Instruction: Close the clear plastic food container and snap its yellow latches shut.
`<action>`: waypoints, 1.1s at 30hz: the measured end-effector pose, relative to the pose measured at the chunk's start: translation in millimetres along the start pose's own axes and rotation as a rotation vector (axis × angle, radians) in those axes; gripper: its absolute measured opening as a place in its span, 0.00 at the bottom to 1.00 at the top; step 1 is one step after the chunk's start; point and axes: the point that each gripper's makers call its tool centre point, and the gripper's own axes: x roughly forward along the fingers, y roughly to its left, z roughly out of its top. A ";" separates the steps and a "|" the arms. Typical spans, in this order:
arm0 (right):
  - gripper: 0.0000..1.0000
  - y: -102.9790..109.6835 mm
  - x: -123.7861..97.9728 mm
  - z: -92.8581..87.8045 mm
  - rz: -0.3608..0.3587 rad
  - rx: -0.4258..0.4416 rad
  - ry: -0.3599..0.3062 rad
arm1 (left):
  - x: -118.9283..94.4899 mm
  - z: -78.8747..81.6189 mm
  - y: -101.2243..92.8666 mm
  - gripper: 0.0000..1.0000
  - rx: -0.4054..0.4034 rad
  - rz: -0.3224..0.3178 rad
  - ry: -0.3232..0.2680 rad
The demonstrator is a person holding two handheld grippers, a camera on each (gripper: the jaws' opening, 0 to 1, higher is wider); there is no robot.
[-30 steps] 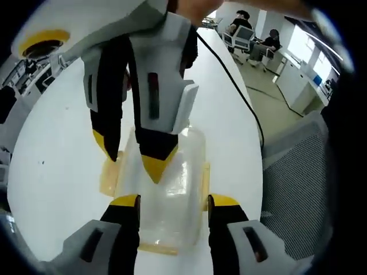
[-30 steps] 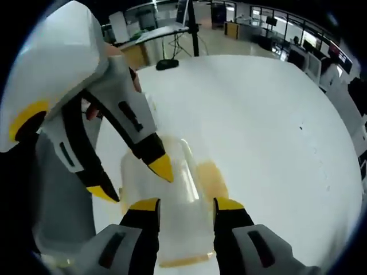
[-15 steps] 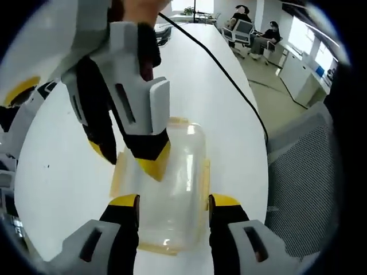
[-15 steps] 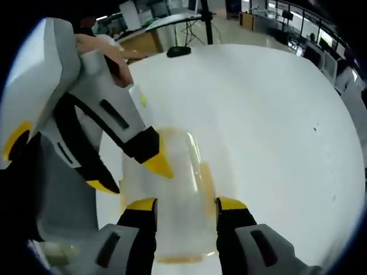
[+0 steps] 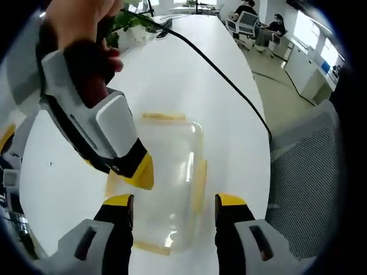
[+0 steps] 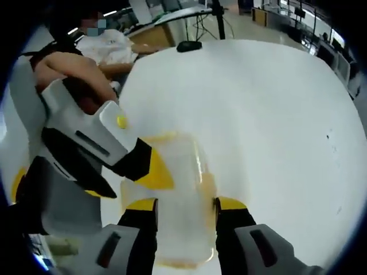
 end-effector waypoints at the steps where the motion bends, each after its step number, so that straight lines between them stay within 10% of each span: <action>1: 0.40 -0.7 0.0 0.2 0.005 0.005 0.004 | 0.1 0.2 -0.2 0.58 -0.002 0.000 0.000; 11: 0.40 0.7 1.7 -1.1 0.030 0.007 0.021 | 7.4 1.5 4.6 0.55 0.046 0.132 -0.006; 33: 0.32 -1.2 4.0 -2.0 0.074 0.023 0.107 | 9.1 1.0 8.2 0.50 0.026 0.153 0.004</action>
